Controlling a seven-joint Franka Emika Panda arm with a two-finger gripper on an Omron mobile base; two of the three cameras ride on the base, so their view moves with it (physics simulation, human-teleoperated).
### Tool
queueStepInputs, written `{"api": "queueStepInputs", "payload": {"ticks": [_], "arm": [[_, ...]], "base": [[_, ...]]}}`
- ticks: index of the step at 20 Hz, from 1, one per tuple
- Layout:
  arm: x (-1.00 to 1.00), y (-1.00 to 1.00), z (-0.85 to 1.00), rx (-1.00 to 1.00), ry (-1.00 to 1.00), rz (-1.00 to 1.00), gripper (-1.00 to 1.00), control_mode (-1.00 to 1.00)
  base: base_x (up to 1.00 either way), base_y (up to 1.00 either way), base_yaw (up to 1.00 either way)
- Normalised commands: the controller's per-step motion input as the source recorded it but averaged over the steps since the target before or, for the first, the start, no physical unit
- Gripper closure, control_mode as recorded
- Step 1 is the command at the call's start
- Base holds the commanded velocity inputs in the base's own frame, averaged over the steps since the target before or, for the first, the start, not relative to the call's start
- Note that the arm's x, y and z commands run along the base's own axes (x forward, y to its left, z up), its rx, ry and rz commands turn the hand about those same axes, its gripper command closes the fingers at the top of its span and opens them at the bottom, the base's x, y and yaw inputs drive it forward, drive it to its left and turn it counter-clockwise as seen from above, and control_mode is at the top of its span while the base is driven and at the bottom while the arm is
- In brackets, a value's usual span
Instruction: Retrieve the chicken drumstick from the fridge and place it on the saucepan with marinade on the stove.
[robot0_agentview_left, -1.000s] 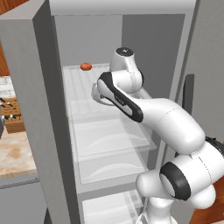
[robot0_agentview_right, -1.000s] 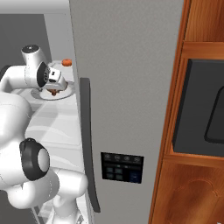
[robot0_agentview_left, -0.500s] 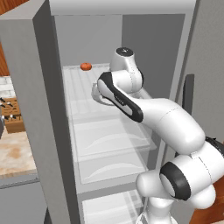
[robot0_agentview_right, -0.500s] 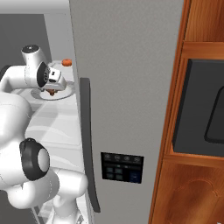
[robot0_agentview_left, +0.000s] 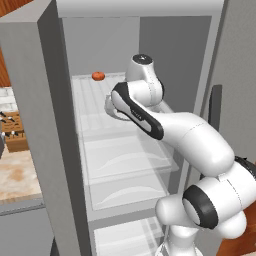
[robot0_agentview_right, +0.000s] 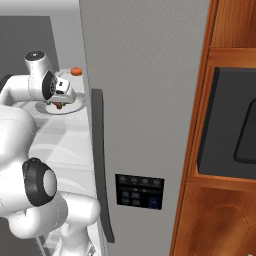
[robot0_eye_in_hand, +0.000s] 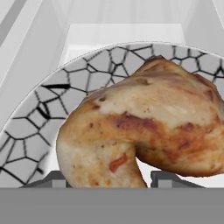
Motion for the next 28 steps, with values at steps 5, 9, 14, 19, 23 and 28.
{"api": "queueStepInputs", "payload": {"ticks": [5,9,14,19,23,28], "arm": [[-0.07,0.0,0.0,0.0,0.0,0.0,1.0,-1.0],[-0.22,0.0,0.0,0.0,0.0,0.0,1.0,-1.0],[-0.49,-0.11,0.0,0.0,0.0,0.0,1.0,-1.0],[-0.48,-0.17,0.04,0.0,0.0,0.0,1.0,-1.0],[-0.55,-0.38,0.1,0.0,0.03,0.0,1.0,-1.0],[-0.41,-0.18,0.36,0.0,0.0,0.0,1.0,-1.0]], "base": [[0.0,0.0,0.0],[0.0,0.0,0.0],[0.0,0.0,0.0],[0.0,0.0,0.0],[0.0,0.0,0.0],[0.0,0.0,0.0]]}}
